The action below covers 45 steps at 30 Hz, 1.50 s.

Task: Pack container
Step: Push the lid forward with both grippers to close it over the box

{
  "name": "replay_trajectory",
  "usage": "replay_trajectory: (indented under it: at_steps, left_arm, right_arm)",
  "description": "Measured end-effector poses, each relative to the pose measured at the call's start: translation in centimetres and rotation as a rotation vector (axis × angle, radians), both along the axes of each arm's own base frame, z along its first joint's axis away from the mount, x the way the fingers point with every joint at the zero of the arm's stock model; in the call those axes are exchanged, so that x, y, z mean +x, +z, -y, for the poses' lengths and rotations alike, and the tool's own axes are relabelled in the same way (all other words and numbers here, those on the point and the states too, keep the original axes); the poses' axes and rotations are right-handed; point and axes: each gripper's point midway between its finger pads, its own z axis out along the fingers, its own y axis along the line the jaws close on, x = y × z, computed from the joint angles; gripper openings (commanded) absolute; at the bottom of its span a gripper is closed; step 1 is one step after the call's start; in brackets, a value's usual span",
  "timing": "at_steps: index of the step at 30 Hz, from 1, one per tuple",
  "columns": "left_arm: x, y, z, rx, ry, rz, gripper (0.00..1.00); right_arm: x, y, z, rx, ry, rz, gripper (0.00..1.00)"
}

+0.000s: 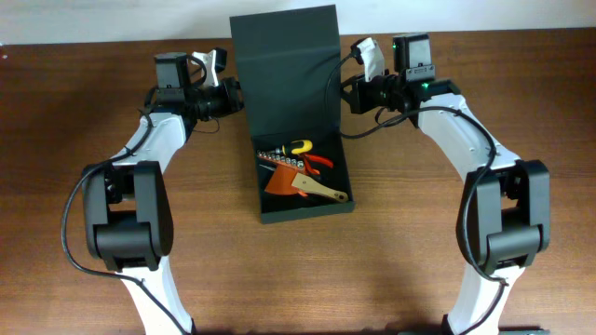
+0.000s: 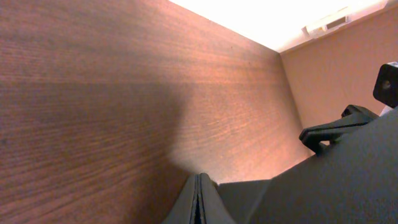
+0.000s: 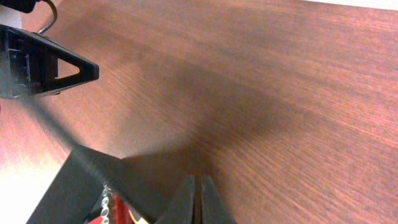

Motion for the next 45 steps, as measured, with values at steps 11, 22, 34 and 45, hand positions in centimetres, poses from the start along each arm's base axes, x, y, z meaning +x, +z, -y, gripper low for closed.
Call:
replay_trajectory:
  at_steps: [11, 22, 34, 45]
  left_arm:
    - [-0.3, 1.2, 0.3, -0.016, -0.018, -0.06, 0.02]
    - [-2.9, -0.5, 0.5, -0.01, -0.061, -0.193, 0.02]
    - [-5.6, -2.3, 0.2, 0.063, -0.114, -0.273, 0.02]
    - [-7.1, -2.8, 0.1, 0.106, -0.176, -0.272, 0.02]
  right_arm:
    - [-2.6, 1.4, 1.0, -0.045, -0.026, -0.084, 0.04]
    - [-5.9, 3.0, 2.1, -0.107, -0.054, -0.162, 0.04]
    - [-8.7, 2.5, 3.8, -0.199, -0.092, -0.265, 0.04]
    - [-10.1, 2.3, 5.0, -0.267, -0.108, -0.302, 0.04]
